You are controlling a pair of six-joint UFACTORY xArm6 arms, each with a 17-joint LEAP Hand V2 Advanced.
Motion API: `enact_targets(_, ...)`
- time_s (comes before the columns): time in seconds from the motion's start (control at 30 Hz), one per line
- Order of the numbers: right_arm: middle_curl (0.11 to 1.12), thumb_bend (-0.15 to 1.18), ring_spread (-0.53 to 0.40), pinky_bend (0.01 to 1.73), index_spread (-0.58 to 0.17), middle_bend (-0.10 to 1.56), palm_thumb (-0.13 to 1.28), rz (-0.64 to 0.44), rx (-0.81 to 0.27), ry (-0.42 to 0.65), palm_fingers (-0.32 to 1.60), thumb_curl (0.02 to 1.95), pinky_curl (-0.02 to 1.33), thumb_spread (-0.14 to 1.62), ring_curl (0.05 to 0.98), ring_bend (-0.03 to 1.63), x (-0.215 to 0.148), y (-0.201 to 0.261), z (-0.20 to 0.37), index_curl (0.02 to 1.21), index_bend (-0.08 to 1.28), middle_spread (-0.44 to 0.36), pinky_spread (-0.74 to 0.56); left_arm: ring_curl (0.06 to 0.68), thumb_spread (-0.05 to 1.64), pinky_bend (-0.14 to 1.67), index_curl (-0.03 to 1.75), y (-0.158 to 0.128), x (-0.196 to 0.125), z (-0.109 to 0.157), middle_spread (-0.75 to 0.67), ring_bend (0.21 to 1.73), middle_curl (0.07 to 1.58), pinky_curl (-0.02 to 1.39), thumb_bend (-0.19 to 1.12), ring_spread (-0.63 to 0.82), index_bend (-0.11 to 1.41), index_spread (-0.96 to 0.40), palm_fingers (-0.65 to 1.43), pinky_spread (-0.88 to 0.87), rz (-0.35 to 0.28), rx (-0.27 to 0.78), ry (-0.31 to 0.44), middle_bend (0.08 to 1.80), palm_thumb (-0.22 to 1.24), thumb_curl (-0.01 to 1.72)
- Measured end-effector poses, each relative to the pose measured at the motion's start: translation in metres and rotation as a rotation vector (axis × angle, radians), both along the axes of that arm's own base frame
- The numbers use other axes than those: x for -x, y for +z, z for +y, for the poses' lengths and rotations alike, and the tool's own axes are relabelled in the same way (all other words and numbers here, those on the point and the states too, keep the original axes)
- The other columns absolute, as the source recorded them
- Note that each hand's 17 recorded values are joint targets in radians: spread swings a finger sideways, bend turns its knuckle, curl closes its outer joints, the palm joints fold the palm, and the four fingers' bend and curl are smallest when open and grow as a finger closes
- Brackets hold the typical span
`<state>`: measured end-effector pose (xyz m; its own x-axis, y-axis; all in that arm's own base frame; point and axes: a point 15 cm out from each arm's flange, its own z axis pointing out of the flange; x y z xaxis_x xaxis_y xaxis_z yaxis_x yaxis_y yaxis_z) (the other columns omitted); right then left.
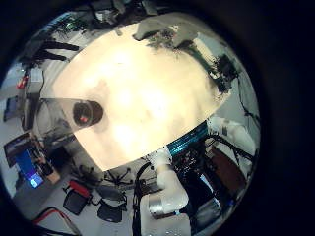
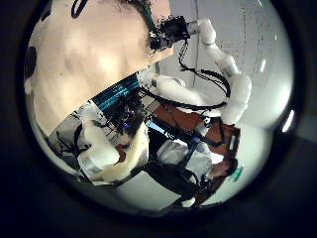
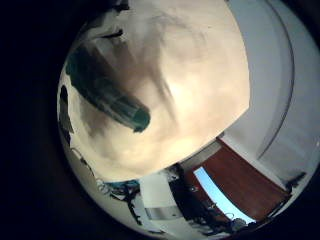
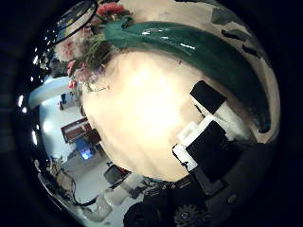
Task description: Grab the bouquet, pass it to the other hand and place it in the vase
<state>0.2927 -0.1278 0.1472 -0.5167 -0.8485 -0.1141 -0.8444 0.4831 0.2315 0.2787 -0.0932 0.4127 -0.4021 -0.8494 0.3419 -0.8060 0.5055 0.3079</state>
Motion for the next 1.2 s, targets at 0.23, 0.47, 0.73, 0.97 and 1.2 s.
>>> enact_targets(0.23,0.5,-0.02,-0.253,1.24,-0.184,0.61,0.87,0.037,-0.004,-0.002,0.44,0.55,0.26,1.01,0.395,1.13,0.01,-0.021,0.0,0.43,0.19,-0.084,-0.34,0.216,1.09,0.45,0.34,-0.002,-0.001,-0.001,0.48,0.51,0.3,0.17,-0.02,0.6,0.17,0.12,0.02,0.64,0.005,-0.001,-0.003,0.19,0.4,0.31)
enact_targets(0.47,0.53,-0.02,-0.262,1.24,-0.209,0.62,0.88,0.06,-0.009,-0.004,0.47,0.56,0.24,1.01,0.402,1.12,0.013,-0.032,0.0,0.45,0.2,-0.102,-0.36,0.216,1.09,0.45,0.34,-0.002,-0.001,-0.001,0.48,0.51,0.31,0.17,-0.02,0.6,0.17,0.12,0.02,0.64,0.008,-0.001,-0.003,0.19,0.4,0.31)
enact_targets(0.73,0.57,-0.01,-0.306,1.29,-0.297,0.68,0.93,0.073,-0.002,0.004,0.8,0.57,0.24,1.0,0.417,1.17,0.015,-0.037,-0.002,0.48,0.2,-0.181,-0.49,0.216,1.09,0.45,0.34,-0.002,-0.001,-0.001,0.48,0.51,0.31,0.17,-0.02,0.6,0.18,0.12,0.02,0.64,0.008,-0.001,-0.003,0.19,0.4,0.31)
enact_targets(0.97,0.67,-0.01,-0.282,1.27,-0.422,0.82,0.98,0.08,0.024,0.012,1.21,0.58,0.29,0.97,0.459,1.17,0.015,-0.035,-0.008,0.63,0.42,-0.245,-0.45,0.216,1.09,0.45,0.34,0.0,0.001,-0.001,0.48,0.51,0.31,0.17,-0.02,0.6,0.18,0.12,0.02,0.63,0.006,-0.001,-0.004,0.19,0.4,0.31)
enact_targets(1.2,0.78,-0.01,-0.242,1.4,-0.433,1.05,1.05,0.061,0.042,0.014,1.24,0.62,0.38,0.94,0.533,1.29,0.012,-0.028,-0.013,0.84,0.78,-0.235,-0.3,0.216,1.09,0.45,0.34,0.001,0.002,-0.001,0.48,0.51,0.3,0.17,-0.02,0.6,0.18,0.12,0.02,0.63,0.002,-0.001,-0.002,0.19,0.4,0.31)
